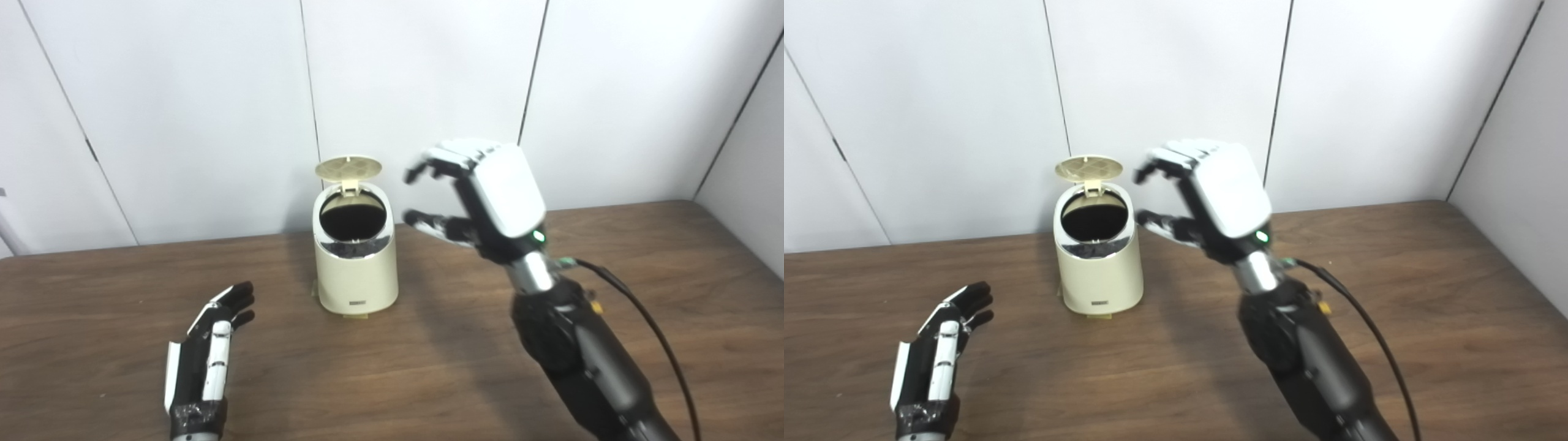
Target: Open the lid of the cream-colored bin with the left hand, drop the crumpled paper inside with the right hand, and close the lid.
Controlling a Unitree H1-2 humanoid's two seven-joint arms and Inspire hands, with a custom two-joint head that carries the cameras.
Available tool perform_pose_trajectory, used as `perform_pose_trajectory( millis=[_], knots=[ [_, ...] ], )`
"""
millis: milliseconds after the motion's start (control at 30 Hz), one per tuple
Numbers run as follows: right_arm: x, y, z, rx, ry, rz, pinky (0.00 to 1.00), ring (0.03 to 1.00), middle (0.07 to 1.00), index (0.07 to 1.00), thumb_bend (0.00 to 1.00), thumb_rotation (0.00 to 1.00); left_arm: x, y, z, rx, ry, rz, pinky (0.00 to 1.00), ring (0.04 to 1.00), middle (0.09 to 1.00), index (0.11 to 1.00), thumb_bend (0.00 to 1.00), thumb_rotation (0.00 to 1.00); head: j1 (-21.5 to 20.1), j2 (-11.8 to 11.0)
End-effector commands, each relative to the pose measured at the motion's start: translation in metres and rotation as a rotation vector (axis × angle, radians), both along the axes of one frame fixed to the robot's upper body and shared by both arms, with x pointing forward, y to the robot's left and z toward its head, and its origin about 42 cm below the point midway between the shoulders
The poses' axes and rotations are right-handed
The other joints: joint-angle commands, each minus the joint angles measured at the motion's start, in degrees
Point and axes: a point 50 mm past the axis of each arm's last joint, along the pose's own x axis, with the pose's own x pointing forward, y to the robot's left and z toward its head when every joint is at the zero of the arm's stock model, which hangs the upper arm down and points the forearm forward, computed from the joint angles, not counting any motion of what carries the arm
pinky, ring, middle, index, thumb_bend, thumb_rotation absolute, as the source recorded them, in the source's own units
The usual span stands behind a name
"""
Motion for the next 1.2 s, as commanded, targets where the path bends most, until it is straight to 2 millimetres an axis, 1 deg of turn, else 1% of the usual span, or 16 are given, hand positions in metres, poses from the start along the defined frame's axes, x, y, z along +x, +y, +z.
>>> perform_pose_trajectory(
  millis=[0,67,100,167,200,233,267,300,367,400,500,633,800,933,1067,1167],
  knots=[
    [-0.007,-0.008,0.008,0.049,-0.026,0.025,0.28,0.426,0.595,0.480,0.50,0.08,0.002,-0.001,0.004,0.010,-0.036,-0.010,0.80,0.830,0.819,0.794,0.33,0.84,0.0,0.0],
    [-0.015,-0.019,-0.004,0.084,0.013,0.027,0.30,0.438,0.642,0.490,0.49,0.13,0.002,-0.001,0.004,0.012,-0.035,-0.008,0.81,0.829,0.819,0.793,0.33,0.84,0.0,0.1],
    [-0.019,-0.024,-0.011,0.112,0.046,0.030,0.38,0.525,0.674,0.494,0.49,0.14,0.002,0.000,0.004,0.014,-0.035,-0.007,0.81,0.826,0.817,0.792,0.33,0.84,-0.1,0.1],
    [-0.025,-0.032,-0.023,0.150,0.088,0.037,0.45,0.610,0.706,0.496,0.48,0.15,0.002,0.000,0.004,0.016,-0.036,-0.006,0.80,0.825,0.817,0.793,0.33,0.84,-0.2,0.1],
    [-0.029,-0.035,-0.029,0.173,0.106,0.045,0.53,0.672,0.726,0.624,0.35,0.40,0.002,0.001,0.004,0.017,-0.037,-0.007,0.80,0.825,0.818,0.793,0.32,0.84,-0.1,0.1],
    [-0.031,-0.037,-0.033,0.187,0.117,0.051,0.56,0.696,0.734,0.651,0.30,0.51,0.002,0.001,0.004,0.017,-0.038,-0.008,0.80,0.827,0.819,0.794,0.32,0.84,-0.1,0.1],
    [-0.035,-0.038,-0.038,0.239,0.143,0.067,0.58,0.708,0.738,0.664,0.27,0.57,0.002,0.001,0.004,0.015,-0.040,-0.009,0.80,0.828,0.819,0.794,0.32,0.84,0.0,0.2],
    [-0.038,-0.039,-0.042,0.286,0.170,0.078,0.59,0.711,0.739,0.620,0.23,0.63,0.002,0.002,0.004,0.014,-0.041,-0.010,0.81,0.832,0.818,0.793,0.32,0.84,0.0,0.2],
    [-0.041,-0.042,-0.050,0.377,0.228,0.097,0.60,0.712,0.737,0.621,0.22,0.73,0.002,0.002,0.004,0.013,-0.039,-0.010,0.81,0.836,0.818,0.793,0.32,0.84,-0.1,0.2],
    [-0.042,-0.044,-0.055,0.433,0.265,0.110,0.61,0.718,0.742,0.677,0.23,0.77,0.002,0.002,0.004,0.010,-0.037,-0.009,0.81,0.837,0.819,0.793,0.33,0.84,0.0,0.2],
    [-0.046,-0.048,-0.064,0.547,0.338,0.147,0.64,0.740,0.752,0.731,0.26,0.78,0.002,0.002,0.004,0.006,-0.036,-0.009,0.82,0.840,0.820,0.795,0.32,0.84,0.3,0.2],
    [-0.052,-0.052,-0.070,0.583,0.384,0.163,0.66,0.756,0.757,0.743,0.26,0.81,0.002,0.002,0.005,0.006,-0.037,-0.006,0.81,0.835,0.818,0.791,0.33,0.83,0.7,0.3],
    [-0.063,-0.053,-0.081,0.593,0.467,0.175,0.69,0.779,0.781,0.764,0.23,0.76,0.001,0.002,0.006,0.002,-0.035,-0.005,0.81,0.838,0.821,0.794,0.31,0.82,1.3,0.3],
    [-0.070,-0.051,-0.090,0.626,0.489,0.197,0.68,0.773,0.785,0.765,0.27,0.67,0.003,0.003,0.012,-0.005,-0.044,-0.005,0.81,0.834,0.815,0.790,0.29,0.80,2.0,0.6],
    [-0.077,-0.049,-0.099,0.593,0.501,0.178,0.68,0.762,0.783,0.767,0.26,0.74,0.011,0.011,0.031,0.048,-0.098,0.019,0.80,0.819,0.806,0.786,0.29,0.81,3.1,0.9],
    [-0.082,-0.049,-0.104,0.578,0.504,0.171,0.67,0.754,0.775,0.765,0.25,0.79,0.024,0.019,0.056,0.136,-0.164,0.058,0.71,0.753,0.759,0.750,0.28,0.78,4.3,0.1]
  ],
)
